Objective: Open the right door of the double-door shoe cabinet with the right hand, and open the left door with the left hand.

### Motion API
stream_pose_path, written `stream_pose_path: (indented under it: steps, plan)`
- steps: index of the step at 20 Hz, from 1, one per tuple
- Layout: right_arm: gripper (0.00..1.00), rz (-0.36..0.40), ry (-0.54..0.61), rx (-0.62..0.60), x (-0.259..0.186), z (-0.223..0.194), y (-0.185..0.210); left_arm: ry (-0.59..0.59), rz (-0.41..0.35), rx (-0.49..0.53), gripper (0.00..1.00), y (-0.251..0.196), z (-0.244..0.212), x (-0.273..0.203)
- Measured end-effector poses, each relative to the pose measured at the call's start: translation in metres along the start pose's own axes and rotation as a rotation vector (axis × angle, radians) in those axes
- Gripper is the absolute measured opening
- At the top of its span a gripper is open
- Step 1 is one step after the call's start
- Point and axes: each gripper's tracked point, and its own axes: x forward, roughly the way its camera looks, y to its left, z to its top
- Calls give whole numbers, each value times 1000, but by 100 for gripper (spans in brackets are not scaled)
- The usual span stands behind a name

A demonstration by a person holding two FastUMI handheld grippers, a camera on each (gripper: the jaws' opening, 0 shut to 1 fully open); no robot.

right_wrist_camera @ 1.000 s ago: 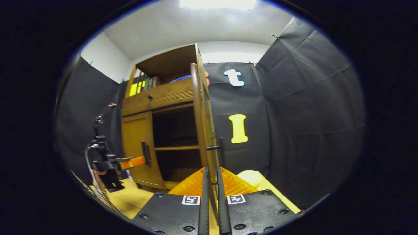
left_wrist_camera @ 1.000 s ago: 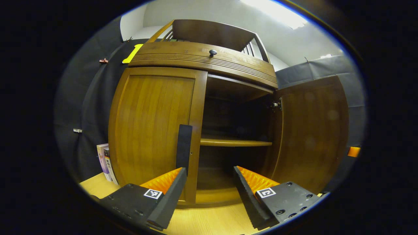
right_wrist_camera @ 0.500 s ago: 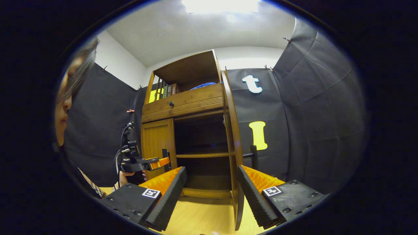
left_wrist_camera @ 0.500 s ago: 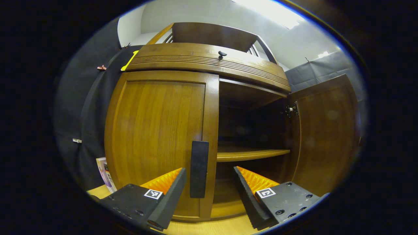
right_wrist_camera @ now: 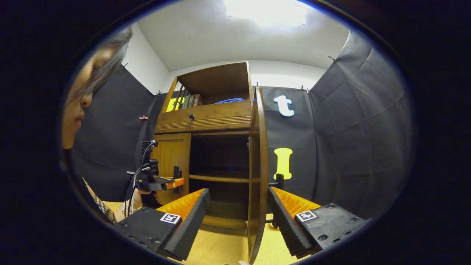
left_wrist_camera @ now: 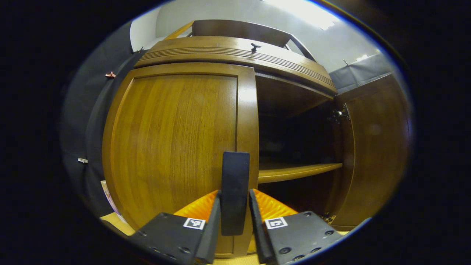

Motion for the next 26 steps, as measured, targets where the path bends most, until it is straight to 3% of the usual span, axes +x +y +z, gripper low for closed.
stream_pose_path:
  steps: [2, 4, 10, 20, 26]
  plan:
    - [93, -2, 18, -5, 5, -1, 2, 3, -5, 5, 34, -2, 0, 4]
    - [98, -21, 15, -26, 6, 1, 1, 6, -10, 6, 33, -2, 0, 3]
    - [98, -26, 38, -65, 3, -2, 17, 25, -56, -20, 31, -3, 0, -10]
    - [98, 46, 82, -54, -2, -18, 73, 47, -166, -49, 33, 1, 8, -75]
    - [98, 155, 128, -22, 1, -35, 115, 54, -194, -52, 31, 11, 13, -108]
